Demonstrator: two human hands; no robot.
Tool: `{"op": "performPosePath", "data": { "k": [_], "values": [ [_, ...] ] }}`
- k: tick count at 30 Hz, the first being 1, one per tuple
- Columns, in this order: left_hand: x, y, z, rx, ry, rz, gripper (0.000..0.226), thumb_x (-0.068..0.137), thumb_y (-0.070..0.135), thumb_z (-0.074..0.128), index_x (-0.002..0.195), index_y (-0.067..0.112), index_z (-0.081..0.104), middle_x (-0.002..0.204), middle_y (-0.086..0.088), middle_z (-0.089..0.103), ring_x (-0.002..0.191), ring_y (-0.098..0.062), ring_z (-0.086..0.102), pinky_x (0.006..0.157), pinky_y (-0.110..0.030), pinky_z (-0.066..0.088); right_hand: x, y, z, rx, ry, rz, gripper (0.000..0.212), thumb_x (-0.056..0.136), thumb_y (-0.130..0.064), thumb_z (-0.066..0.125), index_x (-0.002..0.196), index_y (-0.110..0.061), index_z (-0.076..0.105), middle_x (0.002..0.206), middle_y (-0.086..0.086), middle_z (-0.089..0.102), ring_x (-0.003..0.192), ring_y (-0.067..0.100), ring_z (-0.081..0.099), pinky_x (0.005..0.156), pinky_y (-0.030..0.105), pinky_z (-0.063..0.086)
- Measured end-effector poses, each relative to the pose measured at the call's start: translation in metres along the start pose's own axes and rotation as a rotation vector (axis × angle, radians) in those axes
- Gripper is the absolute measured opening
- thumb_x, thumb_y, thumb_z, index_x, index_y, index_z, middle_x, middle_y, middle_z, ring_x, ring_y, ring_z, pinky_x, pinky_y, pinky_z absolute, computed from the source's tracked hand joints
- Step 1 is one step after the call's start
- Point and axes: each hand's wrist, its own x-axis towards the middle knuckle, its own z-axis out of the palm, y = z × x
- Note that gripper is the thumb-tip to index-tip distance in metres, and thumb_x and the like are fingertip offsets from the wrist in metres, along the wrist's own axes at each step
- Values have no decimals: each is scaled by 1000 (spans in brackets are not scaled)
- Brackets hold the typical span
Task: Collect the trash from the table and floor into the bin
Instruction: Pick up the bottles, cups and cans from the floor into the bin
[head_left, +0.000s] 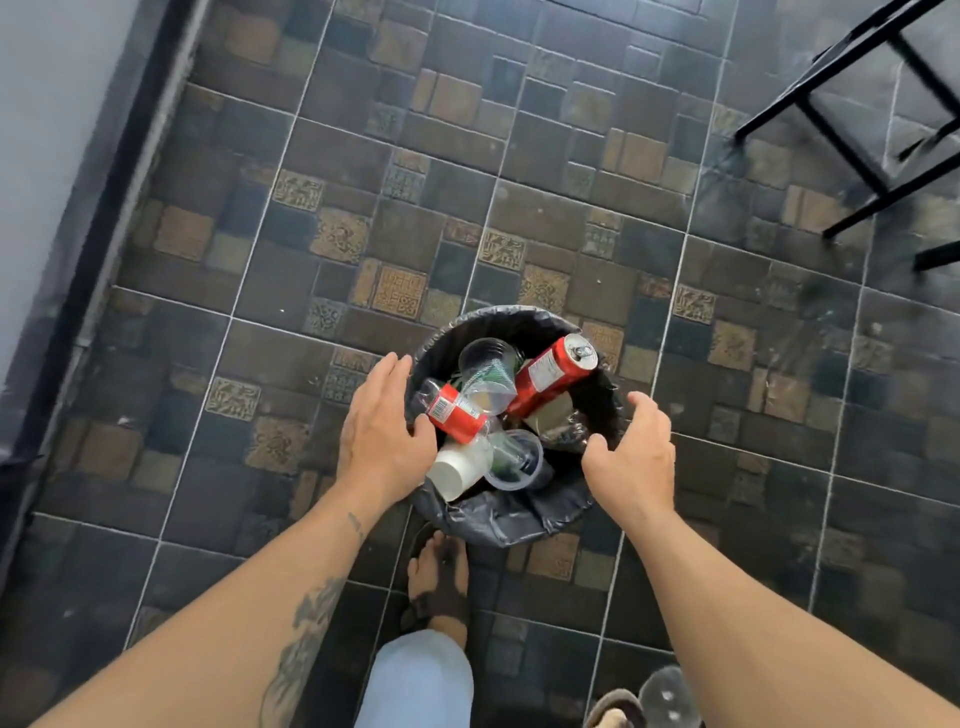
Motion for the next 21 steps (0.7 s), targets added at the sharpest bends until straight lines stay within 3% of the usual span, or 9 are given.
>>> {"op": "performPosePath", "data": {
  "k": [4,12,17,19,21],
  "values": [
    [11,-13,18,50,19,31,73,93,19,58,159,17,28,169,0,22,152,-22,22,122,-40,21,9,16,14,78,13,50,67,91,-24,59,151,-23,27,154,4,34,137,31,39,110,49,37],
    [21,-22,47,-122,173,40,65,89,0,51,152,15,47,161,0,42,148,-19,38,123,-35,26,12,33,37,122,-25,0,71,94,-8,50,157,-24,22,158,-3,32,142,20,33,112,33,27],
    [14,-8,30,-106,230,82,64,85,-11,51,145,11,55,152,-4,52,139,-22,47,108,1,5,0,39,20,127,39,-43,70,90,0,48,155,-24,31,157,-6,37,140,23,35,110,30,27],
    [6,8,12,-138,253,163,61,83,-12,54,140,9,60,146,-4,58,134,-16,51,112,-5,14,-8,40,0,136,88,-54,70,88,3,46,153,-24,36,153,-5,42,137,23,39,107,30,29],
    [-6,28,-10,-212,257,207,60,80,-12,54,135,9,65,139,-3,63,129,-11,54,116,-21,32,-19,38,-25,155,151,-72,71,85,6,46,150,-22,42,147,-4,49,133,22,44,103,26,31]
  ]
}}
